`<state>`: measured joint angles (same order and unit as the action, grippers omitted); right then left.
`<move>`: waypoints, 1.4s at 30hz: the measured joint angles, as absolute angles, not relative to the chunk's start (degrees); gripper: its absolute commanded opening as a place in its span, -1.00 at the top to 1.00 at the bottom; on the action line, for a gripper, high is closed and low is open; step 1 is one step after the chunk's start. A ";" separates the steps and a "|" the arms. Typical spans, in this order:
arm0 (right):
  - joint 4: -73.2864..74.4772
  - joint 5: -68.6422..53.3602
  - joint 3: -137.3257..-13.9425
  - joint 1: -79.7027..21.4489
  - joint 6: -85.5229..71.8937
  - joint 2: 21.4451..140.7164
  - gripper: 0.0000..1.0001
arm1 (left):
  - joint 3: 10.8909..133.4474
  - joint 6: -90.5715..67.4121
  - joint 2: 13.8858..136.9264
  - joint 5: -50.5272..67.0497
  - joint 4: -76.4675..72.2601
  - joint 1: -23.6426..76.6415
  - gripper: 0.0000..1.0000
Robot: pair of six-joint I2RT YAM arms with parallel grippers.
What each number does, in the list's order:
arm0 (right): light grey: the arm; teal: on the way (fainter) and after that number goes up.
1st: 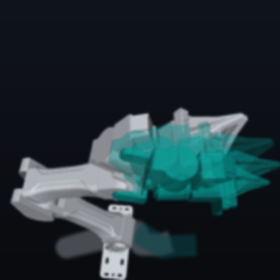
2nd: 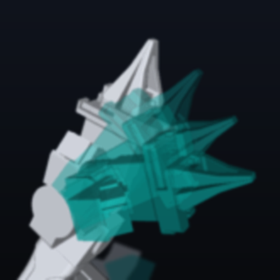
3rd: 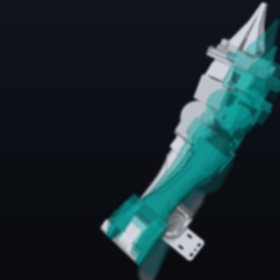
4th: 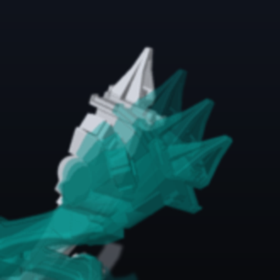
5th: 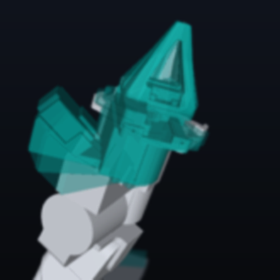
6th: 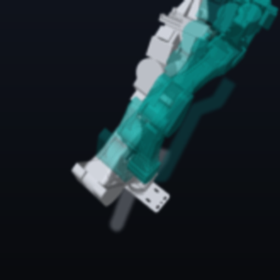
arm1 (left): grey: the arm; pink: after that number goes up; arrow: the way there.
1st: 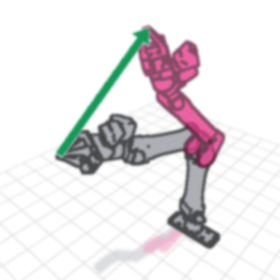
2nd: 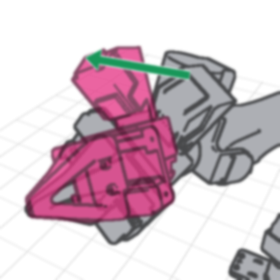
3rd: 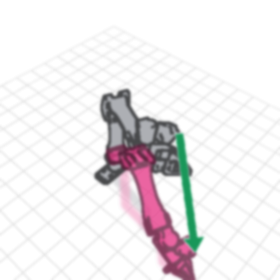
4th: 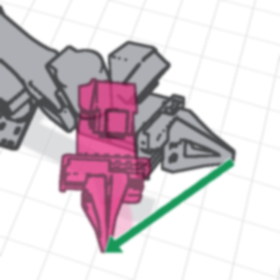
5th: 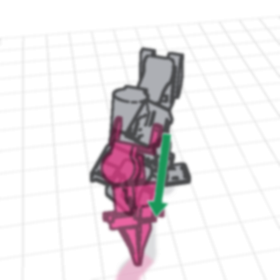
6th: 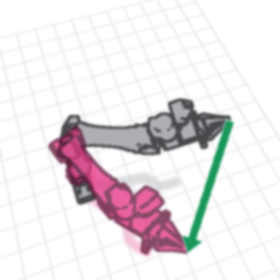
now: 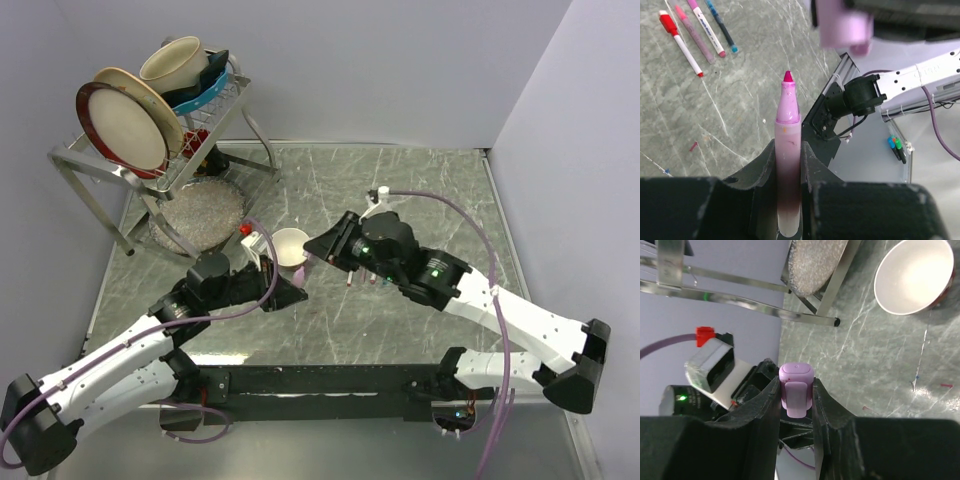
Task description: Insert the pens into the pen caps
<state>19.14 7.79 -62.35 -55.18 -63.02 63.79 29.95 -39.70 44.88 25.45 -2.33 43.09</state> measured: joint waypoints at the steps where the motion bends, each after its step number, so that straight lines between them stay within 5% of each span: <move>1: 19.27 8.34 -62.54 -55.72 -63.20 64.25 1.00 | 30.06 -39.66 44.84 25.15 -2.35 43.11 0.98; 42: 30.33 24.75 -68.93 -67.29 -68.93 71.92 0.91 | 30.87 -38.57 42.50 22.85 -0.08 43.62 0.98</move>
